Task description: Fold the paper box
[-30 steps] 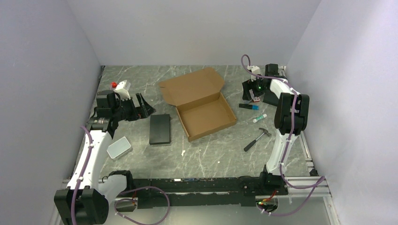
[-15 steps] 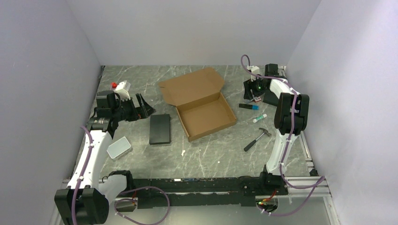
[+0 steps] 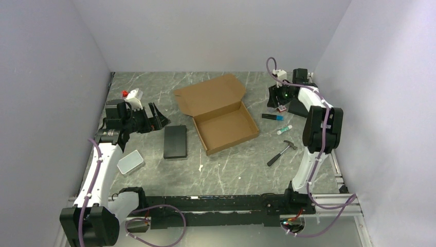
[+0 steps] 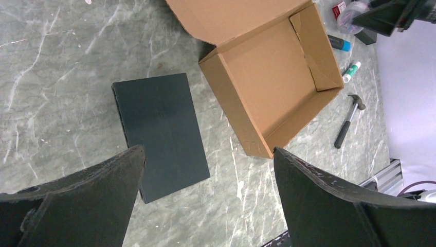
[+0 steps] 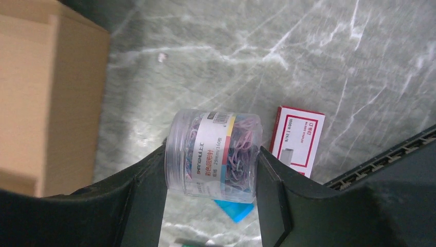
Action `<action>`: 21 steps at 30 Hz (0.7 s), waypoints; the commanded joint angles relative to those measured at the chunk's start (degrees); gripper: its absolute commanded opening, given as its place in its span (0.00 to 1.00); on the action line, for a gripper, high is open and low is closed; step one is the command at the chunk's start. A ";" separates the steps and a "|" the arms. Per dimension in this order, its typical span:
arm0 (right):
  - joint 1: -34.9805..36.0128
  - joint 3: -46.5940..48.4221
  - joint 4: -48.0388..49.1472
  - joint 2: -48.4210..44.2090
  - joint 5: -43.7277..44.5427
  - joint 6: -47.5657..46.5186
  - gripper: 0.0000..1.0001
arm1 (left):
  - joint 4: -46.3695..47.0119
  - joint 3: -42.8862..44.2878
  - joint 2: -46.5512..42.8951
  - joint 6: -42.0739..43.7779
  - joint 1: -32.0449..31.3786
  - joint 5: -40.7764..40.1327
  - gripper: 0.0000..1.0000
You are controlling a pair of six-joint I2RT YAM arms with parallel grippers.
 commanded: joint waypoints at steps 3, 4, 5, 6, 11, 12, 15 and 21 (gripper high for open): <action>0.06 -3.92 1.51 -11.58 -10.81 4.68 0.04 | 1.29 0.05 -0.95 -0.47 0.39 0.96 0.99; 0.09 -5.54 1.85 -13.27 -13.23 5.51 0.04 | 1.27 0.05 -1.04 -0.49 0.37 0.92 0.99; 0.23 -7.57 3.51 -15.01 -15.74 6.54 0.04 | 1.37 0.05 -1.05 -0.47 0.40 0.92 0.99; 1.03 -9.98 5.14 -16.94 -17.75 7.88 0.03 | 1.37 0.05 -1.05 -0.47 0.40 0.97 0.99; 10.53 -19.78 12.99 -25.33 -16.88 9.64 0.01 | 1.61 -0.03 -0.66 -0.60 0.53 1.56 0.99; 12.29 -20.70 14.23 -25.94 -15.20 10.35 0.00 | 1.60 0.01 -0.55 -0.56 0.51 1.58 0.99; 15.91 -21.11 17.28 -24.80 -8.48 14.34 0.00 | 1.47 0.05 -0.23 -0.53 0.64 1.83 0.99; 23.93 -21.32 22.15 -20.28 9.64 19.79 0.00 | 1.67 0.05 0.43 -0.55 0.87 2.46 0.99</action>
